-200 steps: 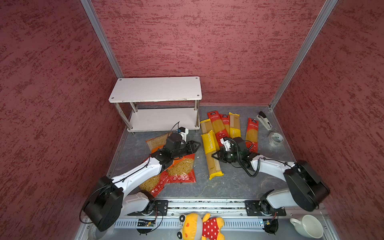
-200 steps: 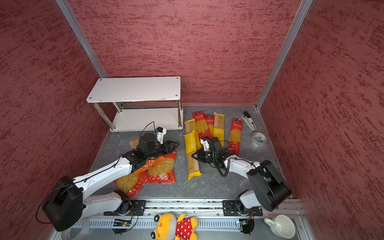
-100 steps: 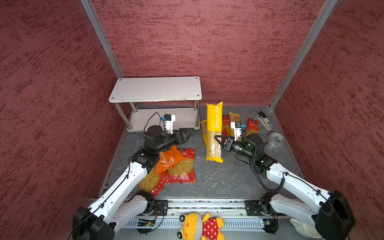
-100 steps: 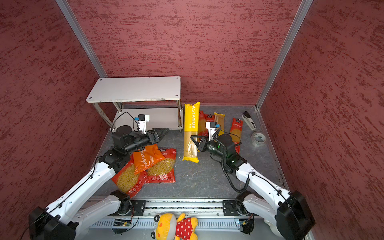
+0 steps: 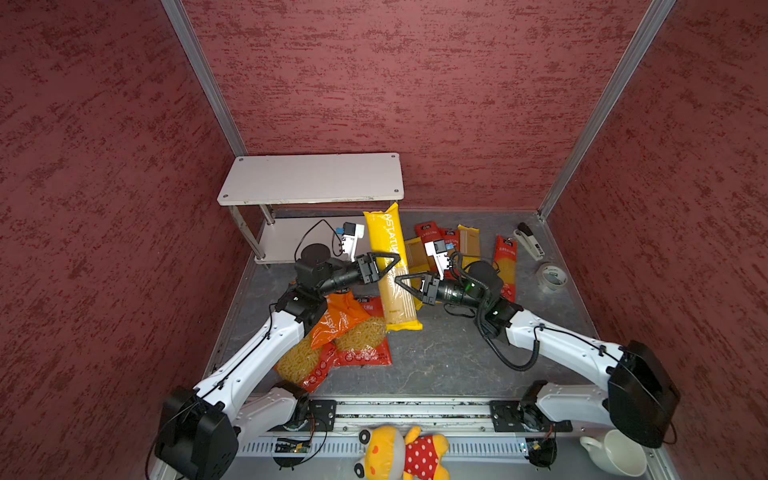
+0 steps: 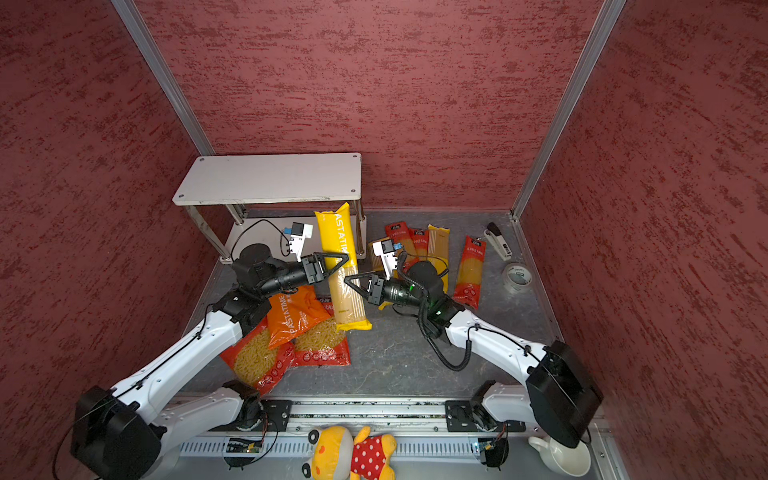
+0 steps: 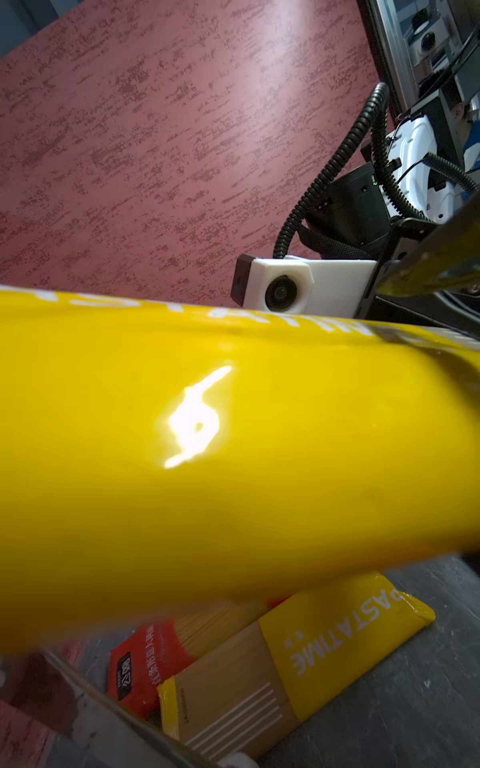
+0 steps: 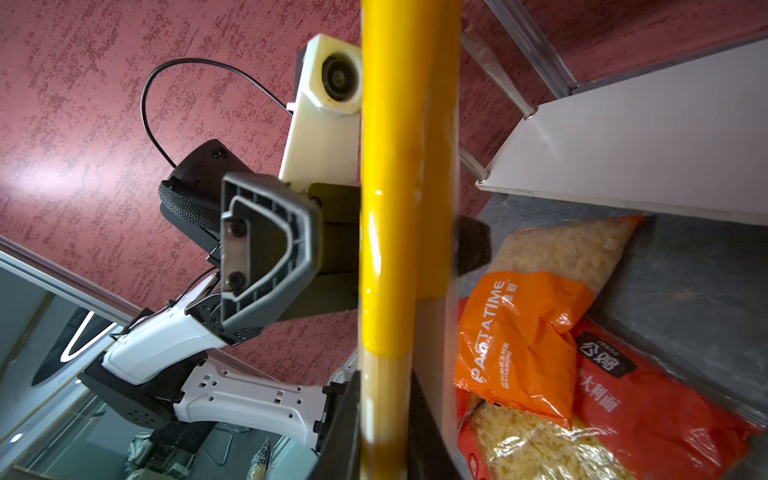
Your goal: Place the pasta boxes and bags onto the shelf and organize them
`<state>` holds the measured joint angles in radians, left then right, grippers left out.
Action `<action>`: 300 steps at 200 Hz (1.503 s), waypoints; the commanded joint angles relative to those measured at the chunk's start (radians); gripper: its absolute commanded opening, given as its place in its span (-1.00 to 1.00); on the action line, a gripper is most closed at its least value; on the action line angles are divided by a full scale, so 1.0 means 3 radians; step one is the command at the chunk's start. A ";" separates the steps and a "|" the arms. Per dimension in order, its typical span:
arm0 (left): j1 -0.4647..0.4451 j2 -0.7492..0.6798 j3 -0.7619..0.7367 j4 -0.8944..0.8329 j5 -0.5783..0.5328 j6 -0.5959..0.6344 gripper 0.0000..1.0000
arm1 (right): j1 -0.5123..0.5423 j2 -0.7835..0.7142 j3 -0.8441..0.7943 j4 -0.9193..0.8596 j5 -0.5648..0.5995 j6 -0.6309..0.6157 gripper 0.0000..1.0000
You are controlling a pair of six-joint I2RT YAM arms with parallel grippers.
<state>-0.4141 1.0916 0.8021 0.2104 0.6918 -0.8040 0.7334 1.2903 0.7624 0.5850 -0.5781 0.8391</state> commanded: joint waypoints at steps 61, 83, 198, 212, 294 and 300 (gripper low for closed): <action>0.0007 -0.0090 0.0198 0.0349 -0.0028 -0.0026 -0.73 | 0.0015 0.0054 0.0179 0.0701 -0.0084 0.0301 -0.67; 0.0096 -0.0092 0.0357 0.0237 -0.0072 0.0060 -0.83 | 0.0015 0.0040 0.0114 0.0572 -0.0030 0.0232 -0.37; 0.0532 0.0088 0.0892 0.0207 0.0253 -0.0185 -0.87 | 0.0013 0.0235 -0.0101 0.0825 -0.0225 0.0342 -0.10; 0.0540 0.0109 0.0895 0.0189 0.0281 -0.0205 -0.83 | 0.0012 0.0274 -0.0065 0.0930 -0.0208 0.0389 -0.18; 0.0850 0.0258 0.1007 -0.0050 0.0210 -0.0555 0.11 | 0.0015 0.0617 0.0231 0.1616 0.0062 0.0627 -0.83; 0.0873 0.0249 0.1010 -0.0083 0.0205 -0.0565 0.20 | 0.0015 0.0684 0.0324 0.1633 0.0073 0.0646 -0.85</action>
<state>-0.1753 1.1755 1.0534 0.1158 0.7391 -0.9298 0.7368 1.4567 0.7460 0.9150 -0.6228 1.0069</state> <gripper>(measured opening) 0.533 0.161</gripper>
